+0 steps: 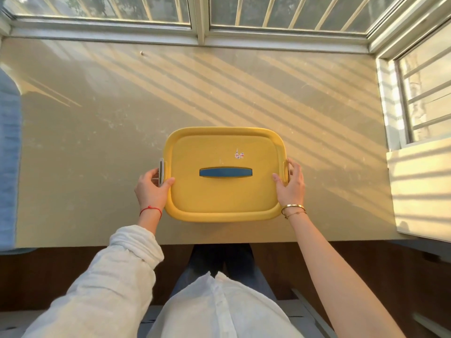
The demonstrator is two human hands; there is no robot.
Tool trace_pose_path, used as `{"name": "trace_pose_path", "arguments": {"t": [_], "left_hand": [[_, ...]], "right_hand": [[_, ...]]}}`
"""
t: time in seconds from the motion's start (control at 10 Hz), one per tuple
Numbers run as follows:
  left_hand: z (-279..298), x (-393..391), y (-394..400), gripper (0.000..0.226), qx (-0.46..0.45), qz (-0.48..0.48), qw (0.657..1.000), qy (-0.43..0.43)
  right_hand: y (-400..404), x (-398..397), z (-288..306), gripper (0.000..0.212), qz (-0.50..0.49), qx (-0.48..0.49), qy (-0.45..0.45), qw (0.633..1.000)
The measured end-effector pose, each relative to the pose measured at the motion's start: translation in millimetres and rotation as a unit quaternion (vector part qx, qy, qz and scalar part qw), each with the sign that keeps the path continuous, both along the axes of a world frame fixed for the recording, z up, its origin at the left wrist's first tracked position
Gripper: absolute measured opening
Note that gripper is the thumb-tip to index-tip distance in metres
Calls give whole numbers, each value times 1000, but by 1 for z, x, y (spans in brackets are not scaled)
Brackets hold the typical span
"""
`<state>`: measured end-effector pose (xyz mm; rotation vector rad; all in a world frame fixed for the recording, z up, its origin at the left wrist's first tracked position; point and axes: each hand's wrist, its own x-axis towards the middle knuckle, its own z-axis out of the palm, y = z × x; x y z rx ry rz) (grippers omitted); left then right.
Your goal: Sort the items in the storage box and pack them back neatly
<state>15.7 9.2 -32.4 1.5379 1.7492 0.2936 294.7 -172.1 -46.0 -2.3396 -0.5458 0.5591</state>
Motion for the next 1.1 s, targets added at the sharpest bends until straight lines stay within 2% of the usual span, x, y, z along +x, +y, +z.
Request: {"name": "trace_pose_path", "arguments": {"t": [0.1, 0.3, 0.5, 0.9, 1.1], "left_hand": [[-2, 2, -3, 52, 28, 0, 1000, 14], [0, 10, -9, 45, 74, -4, 997, 25], [-7, 10, -19, 48, 103, -42, 993, 45], [10, -1, -16, 61, 57, -123, 989, 59], [21, -9, -19, 56, 43, -132, 990, 28]], "right_hand": [[4, -1, 1, 72, -33, -34, -5, 999], [10, -9, 1, 42, -37, -39, -59, 997], [11, -15, -5, 36, -14, -39, -105, 994], [-4, -6, 14, 44, 30, -41, -101, 994], [-9, -8, 42, 33, 58, 16, -143, 988]]}}
